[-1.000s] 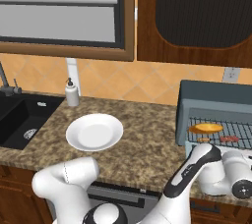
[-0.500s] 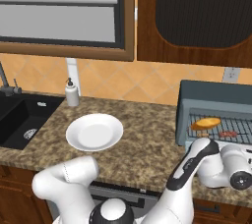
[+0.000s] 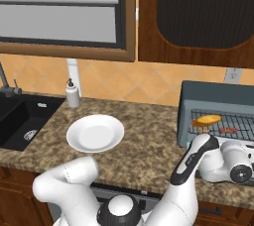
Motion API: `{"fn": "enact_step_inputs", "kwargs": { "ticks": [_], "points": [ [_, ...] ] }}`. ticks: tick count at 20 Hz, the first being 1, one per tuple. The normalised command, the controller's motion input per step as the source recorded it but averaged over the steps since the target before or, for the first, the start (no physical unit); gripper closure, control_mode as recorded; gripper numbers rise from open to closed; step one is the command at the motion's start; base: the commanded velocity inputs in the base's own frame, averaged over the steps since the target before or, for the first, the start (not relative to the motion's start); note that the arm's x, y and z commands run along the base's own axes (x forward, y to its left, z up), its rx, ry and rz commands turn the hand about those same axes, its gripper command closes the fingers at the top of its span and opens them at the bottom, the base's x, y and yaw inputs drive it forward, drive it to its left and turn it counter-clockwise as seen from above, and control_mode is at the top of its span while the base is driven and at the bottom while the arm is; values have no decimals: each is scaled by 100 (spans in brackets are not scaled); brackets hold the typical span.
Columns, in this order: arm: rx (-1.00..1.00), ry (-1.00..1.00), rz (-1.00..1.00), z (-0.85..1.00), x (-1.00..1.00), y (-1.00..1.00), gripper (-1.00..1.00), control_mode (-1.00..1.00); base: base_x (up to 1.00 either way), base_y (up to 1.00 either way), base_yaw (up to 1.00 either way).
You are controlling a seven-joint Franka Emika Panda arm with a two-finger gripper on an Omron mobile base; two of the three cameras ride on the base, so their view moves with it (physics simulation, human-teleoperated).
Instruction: Pick up the kebab skewer and baguette bread, and place them inside the toaster oven. Close the toaster oven door and start by setting the timer.
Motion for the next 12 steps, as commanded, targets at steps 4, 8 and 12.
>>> {"fn": "enact_step_inputs", "kwargs": {
  "ticks": [4, 8, 12],
  "points": [
    [0, 0, 0, 0, 26, 0, -100, -100, 0, 0, 0],
    [0, 0, 0, 0, 26, 0, -100, -100, 0, 0, 0],
    [0, 0, 0, 0, 24, 0, -100, -100, 0, 0, 0]
  ]
}}
